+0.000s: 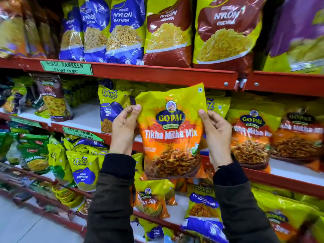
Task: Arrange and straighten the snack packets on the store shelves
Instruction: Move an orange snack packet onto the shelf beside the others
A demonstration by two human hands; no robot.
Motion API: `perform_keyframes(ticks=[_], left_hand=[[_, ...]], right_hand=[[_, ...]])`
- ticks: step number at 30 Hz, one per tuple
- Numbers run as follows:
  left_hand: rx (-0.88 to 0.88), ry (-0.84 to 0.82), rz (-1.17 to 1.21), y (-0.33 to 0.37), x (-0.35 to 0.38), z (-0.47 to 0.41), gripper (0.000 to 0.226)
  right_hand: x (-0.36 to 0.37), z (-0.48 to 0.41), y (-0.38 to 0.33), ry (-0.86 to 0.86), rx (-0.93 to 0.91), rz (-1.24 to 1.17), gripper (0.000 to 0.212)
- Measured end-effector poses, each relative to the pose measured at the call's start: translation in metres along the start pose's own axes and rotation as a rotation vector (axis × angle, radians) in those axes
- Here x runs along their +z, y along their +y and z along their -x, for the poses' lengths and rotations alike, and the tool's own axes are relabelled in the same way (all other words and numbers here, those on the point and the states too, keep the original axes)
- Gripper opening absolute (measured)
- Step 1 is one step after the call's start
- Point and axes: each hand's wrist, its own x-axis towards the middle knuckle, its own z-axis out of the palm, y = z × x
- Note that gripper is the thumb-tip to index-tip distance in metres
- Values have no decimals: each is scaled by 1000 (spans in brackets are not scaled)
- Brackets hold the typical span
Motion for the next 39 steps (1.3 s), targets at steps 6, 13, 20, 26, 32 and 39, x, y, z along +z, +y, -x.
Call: perform_keyframes(ticks=[6,13,20,26,32,39], left_hand=[[-100,-76,121,-10,55,72,16],[-176,27,190,-28,110,133,21],[-246,-54,223,-32,141,176,12],[-251,-91,230,-36,161,194,16],[-268,-119,214,-43,179,198,15],[-257,-196,202,-55,218,179,17]], right_hand=[[-87,38,-30,142,-8,21,9],[-172,73,-53,243,24,25,11],[-219,98,-74,313,56,44,31],[-246,108,-85,351,76,54,28],[-267,107,-89,361,69,56,31],[-298,76,-92,383,39,127,25]])
